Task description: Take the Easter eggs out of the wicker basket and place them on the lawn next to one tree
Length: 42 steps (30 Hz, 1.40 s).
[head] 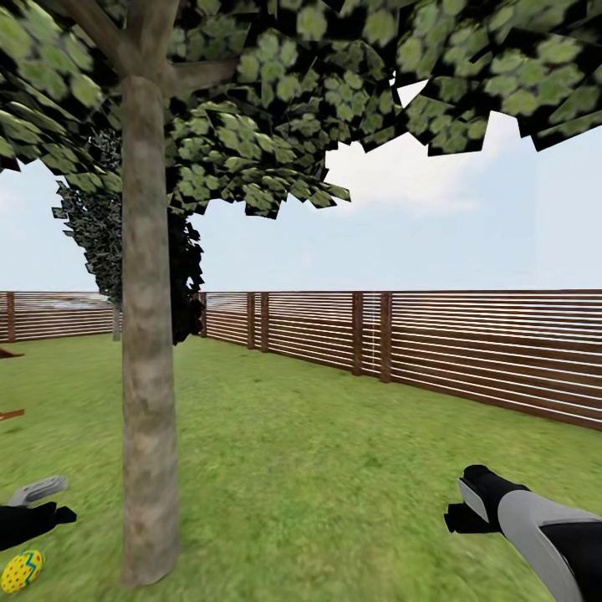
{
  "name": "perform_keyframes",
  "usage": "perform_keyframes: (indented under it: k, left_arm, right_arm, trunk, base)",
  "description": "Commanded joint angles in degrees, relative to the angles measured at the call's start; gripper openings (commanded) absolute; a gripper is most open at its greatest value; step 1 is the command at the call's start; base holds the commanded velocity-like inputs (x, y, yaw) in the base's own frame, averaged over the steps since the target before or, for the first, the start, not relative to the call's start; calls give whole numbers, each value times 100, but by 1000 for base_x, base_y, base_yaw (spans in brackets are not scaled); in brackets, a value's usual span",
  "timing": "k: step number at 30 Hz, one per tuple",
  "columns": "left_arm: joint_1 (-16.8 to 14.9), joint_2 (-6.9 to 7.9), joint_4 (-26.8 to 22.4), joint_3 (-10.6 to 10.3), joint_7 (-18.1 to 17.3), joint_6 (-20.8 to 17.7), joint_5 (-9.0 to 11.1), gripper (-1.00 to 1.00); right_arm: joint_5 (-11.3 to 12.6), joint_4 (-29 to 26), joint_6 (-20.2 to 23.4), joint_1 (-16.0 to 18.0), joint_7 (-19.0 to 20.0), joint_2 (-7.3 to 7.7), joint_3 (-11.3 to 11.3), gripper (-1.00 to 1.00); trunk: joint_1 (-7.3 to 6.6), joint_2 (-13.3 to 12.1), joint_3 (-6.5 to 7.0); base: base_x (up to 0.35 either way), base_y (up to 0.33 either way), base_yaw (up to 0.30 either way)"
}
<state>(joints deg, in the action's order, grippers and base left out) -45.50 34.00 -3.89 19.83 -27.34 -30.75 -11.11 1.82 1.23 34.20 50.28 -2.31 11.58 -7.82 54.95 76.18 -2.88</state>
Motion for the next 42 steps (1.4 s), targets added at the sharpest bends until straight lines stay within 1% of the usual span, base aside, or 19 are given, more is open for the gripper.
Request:
perform_keyframes:
  k: [1, 7, 11, 17, 21, 25, 27, 31, 36, 42]
  left_arm:
    - [-3, -12, -9, 48, -27, -30, -62, 100]
    - [-3, -41, -15, 42, -18, -36, -72, 100]
    - [-3, 1, -13, 31, -26, -33, -89, 100]
    - [-3, 154, 44, -8, -42, -18, -184, 100]
    - [-3, 261, 301, -17, -48, 20, -189, 100]
    - [-3, 322, 454, -23, -43, 28, -228, 100]
    - [-3, 463, 543, -29, -46, 32, -264, 100]
    - [-3, 535, 668, -31, -44, 44, -276, 100]
    - [-3, 578, 703, -29, -57, 57, -277, 100]
    - [-3, 583, 695, -27, -61, 60, -271, 100]
  right_arm:
    - [20, 8, 12, 9, -6, -2, -35, 100]
    - [20, 8, 15, 9, -6, -7, -35, 100]
    - [22, 8, 16, 9, -4, -12, -35, 100]
    - [20, 8, 23, 9, 10, -9, -33, 100]
    - [27, 8, 25, 9, 16, -19, -35, 100]
    - [28, 8, 25, 9, 19, -33, -35, 100]
    - [29, 8, 25, 9, 20, -40, -35, 100]
    - [29, 8, 25, 9, 20, -45, -28, 100]
    - [29, 38, 17, 9, 20, -49, -30, 100]
    - [29, 110, 8, 9, 15, -59, -31, 100]
  trunk:
    - [5, 8, -8]
    - [5, 8, -8]
    - [5, 8, -8]
    - [5, 8, -8]
    - [5, 8, -8]
    - [5, 8, -8]
    - [5, 8, -8]
    - [5, 8, -8]
    - [115, 209, -97]
    - [247, 449, -205]
  base:
    - [71, 0, 0]
    - [12, 0, 0]
    - [1, 0, 0]
    - [0, 0, 0]
    - [0, 0, 0]
    - [0, 0, 0]
    - [0, 0, 0]
    - [0, 0, 0]
    - [0, 0, 0]
    - [0, 0, 0]
